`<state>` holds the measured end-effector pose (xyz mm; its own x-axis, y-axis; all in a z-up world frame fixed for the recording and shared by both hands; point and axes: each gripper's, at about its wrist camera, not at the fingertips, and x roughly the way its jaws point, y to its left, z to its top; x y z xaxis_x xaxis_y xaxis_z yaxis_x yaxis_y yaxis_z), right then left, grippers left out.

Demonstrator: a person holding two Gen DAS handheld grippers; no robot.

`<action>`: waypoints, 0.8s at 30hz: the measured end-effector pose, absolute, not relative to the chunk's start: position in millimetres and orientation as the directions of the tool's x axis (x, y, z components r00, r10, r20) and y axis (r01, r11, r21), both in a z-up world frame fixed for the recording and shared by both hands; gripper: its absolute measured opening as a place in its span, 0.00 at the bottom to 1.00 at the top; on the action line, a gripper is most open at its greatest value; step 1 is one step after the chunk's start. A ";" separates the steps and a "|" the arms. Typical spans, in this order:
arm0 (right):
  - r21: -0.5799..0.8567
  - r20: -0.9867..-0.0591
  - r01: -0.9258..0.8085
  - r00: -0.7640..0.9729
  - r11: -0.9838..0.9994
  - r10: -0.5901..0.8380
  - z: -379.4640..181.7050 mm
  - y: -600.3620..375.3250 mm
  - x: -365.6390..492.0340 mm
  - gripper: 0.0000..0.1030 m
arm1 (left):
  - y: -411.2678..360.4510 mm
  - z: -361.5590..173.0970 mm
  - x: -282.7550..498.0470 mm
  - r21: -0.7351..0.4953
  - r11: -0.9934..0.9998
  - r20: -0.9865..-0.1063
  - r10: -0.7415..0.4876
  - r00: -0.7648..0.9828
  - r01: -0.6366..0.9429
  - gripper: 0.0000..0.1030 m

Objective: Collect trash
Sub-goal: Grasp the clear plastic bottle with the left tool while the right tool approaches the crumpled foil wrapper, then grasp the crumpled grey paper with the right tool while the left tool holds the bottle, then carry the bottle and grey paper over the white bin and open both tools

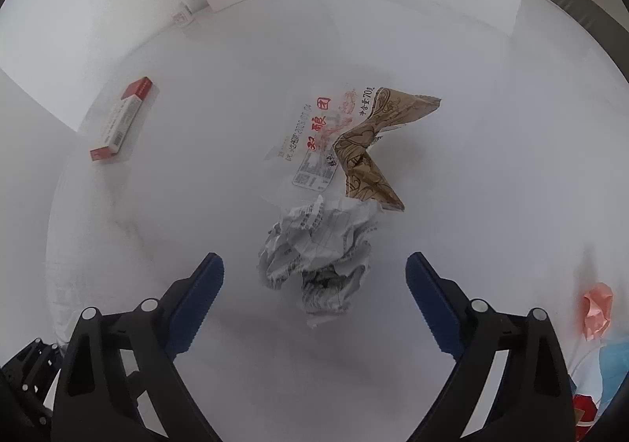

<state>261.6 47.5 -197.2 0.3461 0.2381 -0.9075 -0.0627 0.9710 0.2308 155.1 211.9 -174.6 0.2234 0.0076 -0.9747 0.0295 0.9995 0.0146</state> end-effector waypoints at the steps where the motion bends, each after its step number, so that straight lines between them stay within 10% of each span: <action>1: 0.218 -0.914 -0.053 0.339 0.974 0.223 -200.6 48.0 264.1 0.77 | 214.2 -176.1 156.3 0.014 0.999 -0.975 0.007 0.223 0.032 0.64; 6: 0.227 -0.917 -0.012 0.334 0.974 0.218 -205.3 42.6 260.9 0.48 | 209.2 -172.1 153.1 0.018 0.998 -0.969 0.001 0.245 0.066 0.64; 24: 0.213 -0.900 0.077 0.403 0.974 0.165 -136.7 -82.9 32.8 0.47 | 52.9 -125.1 -6.8 0.025 0.839 -0.961 -0.129 0.244 0.543 0.64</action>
<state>32.8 -82.9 -136.7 0.4025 0.1653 -0.9003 0.0770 0.9740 0.2133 -6.8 52.9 -125.1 0.2437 -0.1294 -0.9612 0.5435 0.8391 0.0249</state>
